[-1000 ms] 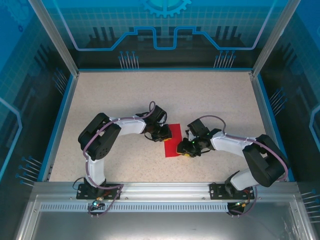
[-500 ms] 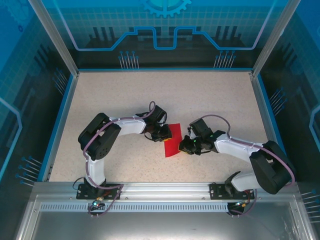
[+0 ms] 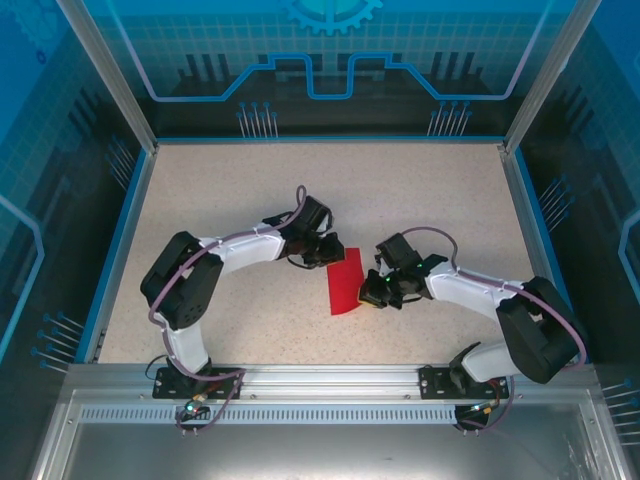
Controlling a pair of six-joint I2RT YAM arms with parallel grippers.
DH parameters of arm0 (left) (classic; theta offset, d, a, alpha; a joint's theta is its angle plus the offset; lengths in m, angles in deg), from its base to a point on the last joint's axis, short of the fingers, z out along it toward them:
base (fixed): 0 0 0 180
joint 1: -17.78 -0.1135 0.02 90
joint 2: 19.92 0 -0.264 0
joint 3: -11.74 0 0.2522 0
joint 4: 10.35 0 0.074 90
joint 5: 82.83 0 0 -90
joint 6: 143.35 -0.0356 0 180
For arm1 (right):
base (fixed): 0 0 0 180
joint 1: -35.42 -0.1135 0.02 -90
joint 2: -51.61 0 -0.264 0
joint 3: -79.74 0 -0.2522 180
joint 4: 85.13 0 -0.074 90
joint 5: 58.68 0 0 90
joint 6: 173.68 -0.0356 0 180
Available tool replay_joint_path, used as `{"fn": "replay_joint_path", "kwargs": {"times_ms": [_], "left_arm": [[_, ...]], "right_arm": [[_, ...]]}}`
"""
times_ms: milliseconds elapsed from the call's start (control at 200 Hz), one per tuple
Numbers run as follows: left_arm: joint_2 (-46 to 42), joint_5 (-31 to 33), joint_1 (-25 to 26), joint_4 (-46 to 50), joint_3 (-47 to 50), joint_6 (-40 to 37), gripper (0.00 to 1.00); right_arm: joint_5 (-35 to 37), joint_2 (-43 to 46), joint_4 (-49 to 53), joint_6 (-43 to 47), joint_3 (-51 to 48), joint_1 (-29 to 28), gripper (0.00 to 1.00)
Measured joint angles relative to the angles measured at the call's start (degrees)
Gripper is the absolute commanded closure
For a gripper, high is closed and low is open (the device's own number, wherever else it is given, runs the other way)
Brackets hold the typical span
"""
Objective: Fold a paper plane with a square sheet of paper (pick it up from the middle)
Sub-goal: Third fold the triangle at the center of the table.
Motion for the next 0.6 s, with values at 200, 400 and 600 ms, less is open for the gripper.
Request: {"fn": "replay_joint_path", "kwargs": {"times_ms": [200, 400, 600], "left_arm": [[3.1, 1.6, -0.6, 1.7, -0.1, -0.1, 0.9], [6.3, 1.7, -0.6, 3.1, -0.3, -0.1, 0.91], [6.8, 2.0, -0.7, 3.0, -1.0, -0.1, 0.91]], "right_arm": [[-0.1, -1.8, 1.0, 0.1, 1.9, 0.0, 0.98], [-0.7, -3.3, 0.9, 0.5, 3.8, 0.0, 0.98], [-1.9, -5.6, -1.0, 0.9, 5.4, -0.1, 0.98]]}}
